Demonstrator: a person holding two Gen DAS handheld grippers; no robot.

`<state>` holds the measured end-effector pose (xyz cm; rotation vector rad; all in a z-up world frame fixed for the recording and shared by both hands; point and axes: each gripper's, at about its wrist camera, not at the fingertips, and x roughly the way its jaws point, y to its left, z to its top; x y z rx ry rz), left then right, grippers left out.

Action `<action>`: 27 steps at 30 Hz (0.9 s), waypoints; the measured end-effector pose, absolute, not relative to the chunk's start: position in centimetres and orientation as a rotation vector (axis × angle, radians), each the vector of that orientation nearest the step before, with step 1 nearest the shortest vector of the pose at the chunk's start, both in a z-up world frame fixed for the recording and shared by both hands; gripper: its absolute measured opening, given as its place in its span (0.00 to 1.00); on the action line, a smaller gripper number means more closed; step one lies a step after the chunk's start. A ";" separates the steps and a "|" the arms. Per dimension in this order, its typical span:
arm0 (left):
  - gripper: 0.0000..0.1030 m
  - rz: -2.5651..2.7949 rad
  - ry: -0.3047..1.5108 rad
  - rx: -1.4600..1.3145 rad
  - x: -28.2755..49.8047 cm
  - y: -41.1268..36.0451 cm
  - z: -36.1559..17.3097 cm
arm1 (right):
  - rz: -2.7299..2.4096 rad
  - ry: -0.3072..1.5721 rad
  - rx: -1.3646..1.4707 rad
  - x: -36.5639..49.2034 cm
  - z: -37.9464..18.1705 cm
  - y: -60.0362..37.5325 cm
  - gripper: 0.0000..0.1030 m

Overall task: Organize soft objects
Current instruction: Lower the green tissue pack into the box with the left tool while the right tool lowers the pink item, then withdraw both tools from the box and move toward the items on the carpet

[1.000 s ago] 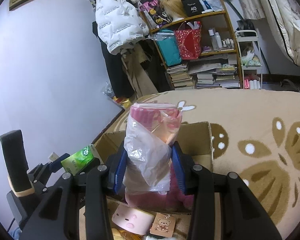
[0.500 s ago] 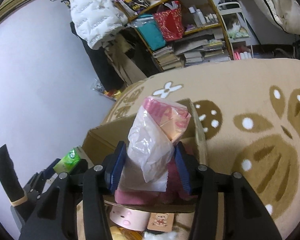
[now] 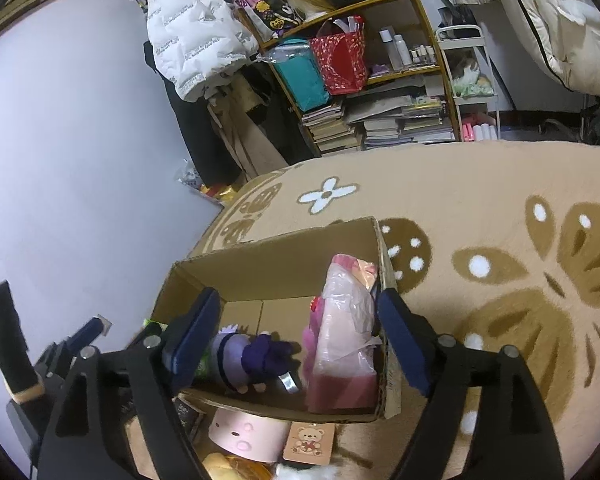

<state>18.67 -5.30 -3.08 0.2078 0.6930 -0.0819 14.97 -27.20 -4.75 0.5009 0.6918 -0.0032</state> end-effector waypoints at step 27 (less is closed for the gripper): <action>0.99 -0.049 0.712 0.125 13.6 -0.6 0.4 | -0.040 0.671 0.427 10.4 -2.2 -26.0 0.98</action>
